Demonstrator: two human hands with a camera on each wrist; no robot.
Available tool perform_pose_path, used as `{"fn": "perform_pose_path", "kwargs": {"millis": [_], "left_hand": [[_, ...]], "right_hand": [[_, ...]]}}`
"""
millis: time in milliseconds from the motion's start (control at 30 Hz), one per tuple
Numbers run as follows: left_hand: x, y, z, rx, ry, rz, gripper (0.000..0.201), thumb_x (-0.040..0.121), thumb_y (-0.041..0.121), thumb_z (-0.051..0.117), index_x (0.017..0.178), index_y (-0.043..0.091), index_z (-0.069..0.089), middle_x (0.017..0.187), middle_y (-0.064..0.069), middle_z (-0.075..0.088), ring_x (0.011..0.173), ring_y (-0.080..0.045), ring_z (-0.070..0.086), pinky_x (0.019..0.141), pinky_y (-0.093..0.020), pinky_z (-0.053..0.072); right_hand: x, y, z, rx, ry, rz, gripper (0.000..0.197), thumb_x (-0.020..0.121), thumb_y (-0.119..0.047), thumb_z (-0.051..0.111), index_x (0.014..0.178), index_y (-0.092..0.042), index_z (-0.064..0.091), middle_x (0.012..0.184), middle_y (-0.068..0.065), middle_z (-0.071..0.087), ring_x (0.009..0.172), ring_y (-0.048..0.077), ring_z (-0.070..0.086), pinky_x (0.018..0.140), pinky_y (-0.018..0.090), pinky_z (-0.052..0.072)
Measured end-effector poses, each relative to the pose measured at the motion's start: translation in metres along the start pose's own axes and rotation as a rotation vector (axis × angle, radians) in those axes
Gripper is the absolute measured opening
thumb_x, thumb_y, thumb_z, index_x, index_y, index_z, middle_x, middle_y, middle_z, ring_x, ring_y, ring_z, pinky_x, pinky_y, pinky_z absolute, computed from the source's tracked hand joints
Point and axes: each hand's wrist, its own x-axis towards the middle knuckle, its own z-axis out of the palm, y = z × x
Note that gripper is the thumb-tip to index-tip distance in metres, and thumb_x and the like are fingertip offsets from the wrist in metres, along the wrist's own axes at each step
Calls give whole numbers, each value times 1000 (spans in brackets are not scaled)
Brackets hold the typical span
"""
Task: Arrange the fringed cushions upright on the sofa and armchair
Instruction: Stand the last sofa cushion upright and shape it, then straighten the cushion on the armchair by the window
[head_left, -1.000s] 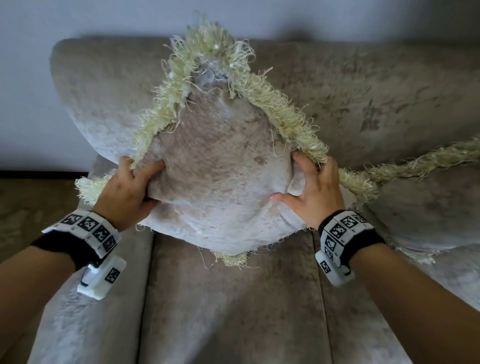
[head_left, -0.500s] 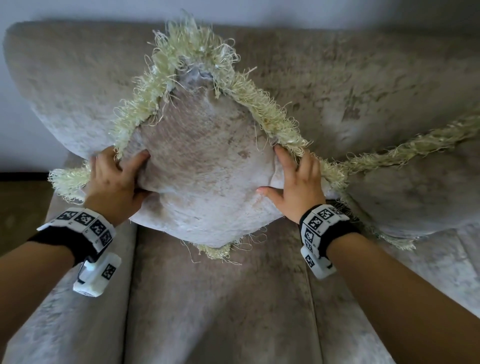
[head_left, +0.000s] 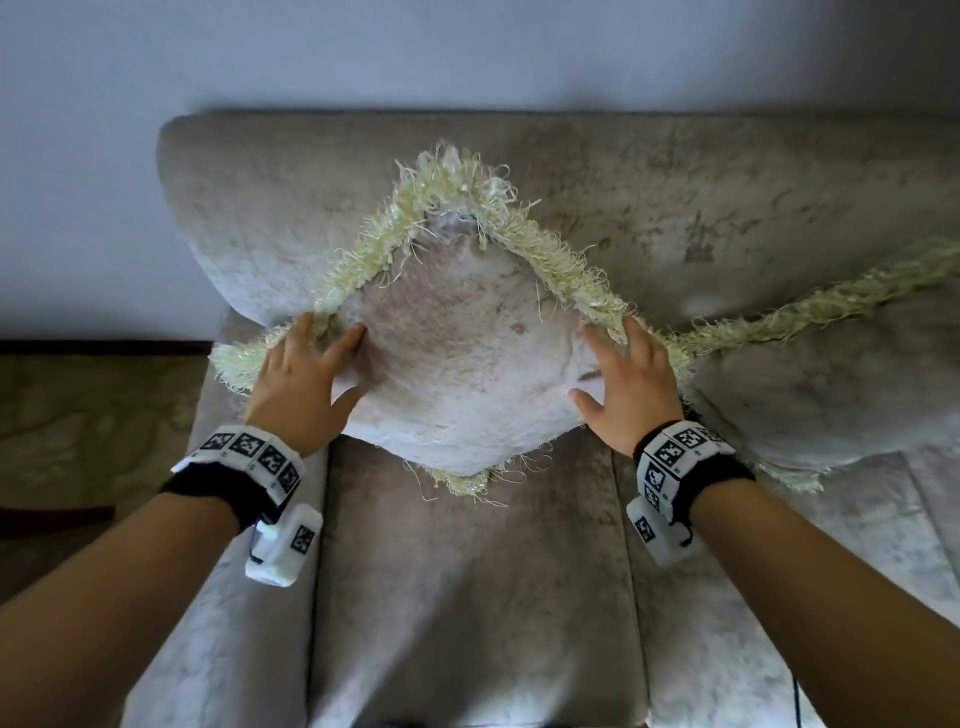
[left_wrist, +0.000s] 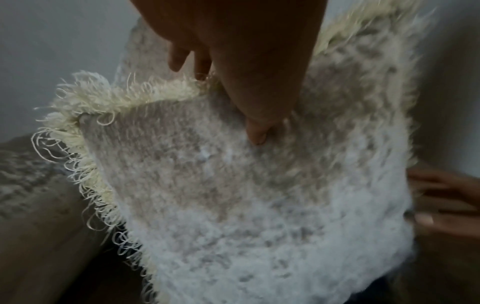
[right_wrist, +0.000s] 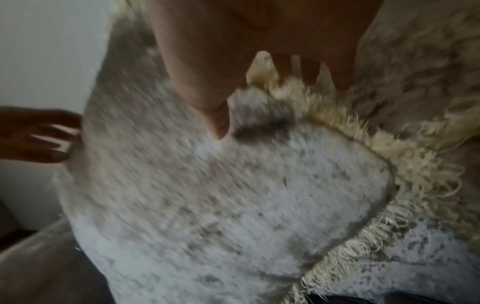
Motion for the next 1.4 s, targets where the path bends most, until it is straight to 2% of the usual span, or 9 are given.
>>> {"fn": "perform_pose_path", "kwargs": {"millis": [100, 200, 300, 433, 700, 867, 1067, 1267, 1400], "left_hand": [[-16, 10, -28, -71, -52, -53, 65, 85, 47, 61, 143, 33, 37, 145, -15, 37, 128, -40, 37, 99, -55, 42], [-34, 19, -61, -145, -66, -90, 56, 90, 48, 55, 141, 29, 42, 137, -9, 46, 123, -35, 41, 97, -50, 42], [-49, 19, -87, -219, -63, -87, 51, 93, 48, 50, 139, 29, 46, 135, -7, 49, 125, -32, 41, 100, -48, 39], [-61, 12, -116, -289, -54, -66, 45, 93, 47, 51, 134, 27, 51, 136, -6, 50, 126, -31, 42, 101, -47, 40], [-83, -4, -152, -268, 29, -28, 41, 94, 48, 48, 130, 29, 53, 122, -4, 57, 115, -26, 51, 96, -44, 44], [-123, 0, -169, -233, 126, -78, 37, 95, 43, 47, 128, 28, 54, 119, -7, 59, 111, -30, 51, 96, -48, 42], [-223, 2, -181, -219, 208, -358, 40, 94, 43, 46, 130, 28, 53, 119, -7, 57, 109, -33, 50, 91, -48, 45], [-360, -7, -197, -172, 258, -658, 41, 95, 46, 41, 133, 32, 48, 122, -1, 54, 114, -26, 48, 94, -47, 44], [-450, -26, -207, -141, 351, -825, 42, 95, 49, 39, 134, 33, 46, 121, 1, 53, 111, -24, 47, 93, -43, 44]], "right_hand": [[-28, -7, -35, 9, -62, 12, 64, 90, -47, 57, 146, -27, 33, 156, 10, 25, 140, 36, 25, 113, 51, 28], [-55, -11, -72, 102, -85, 35, 52, 91, -40, 57, 138, -21, 46, 142, 6, 45, 131, 31, 39, 109, 46, 33], [-76, -19, -102, 221, -64, 59, 40, 90, -35, 60, 126, -20, 56, 129, 5, 56, 123, 30, 48, 104, 45, 41], [-100, -36, -129, 260, -55, 81, 38, 88, -34, 61, 124, -22, 57, 127, 4, 57, 115, 25, 54, 98, 46, 47], [-114, -47, -170, 237, 10, 7, 40, 90, -34, 61, 127, -19, 57, 126, 5, 60, 115, 24, 54, 99, 41, 45], [-111, -61, -190, 223, 34, -183, 39, 91, -33, 62, 127, -19, 57, 126, 3, 61, 114, 22, 55, 97, 36, 44], [-115, -108, -204, 215, -6, -468, 39, 90, -27, 63, 127, -18, 57, 126, 2, 60, 113, 22, 57, 94, 36, 48], [-145, -197, -191, 223, -135, -757, 42, 88, -26, 64, 128, -19, 54, 128, 4, 60, 113, 23, 57, 94, 38, 48], [-185, -272, -183, 229, -185, -940, 40, 87, -25, 65, 126, -20, 56, 123, 4, 60, 112, 22, 57, 96, 37, 47]]}}
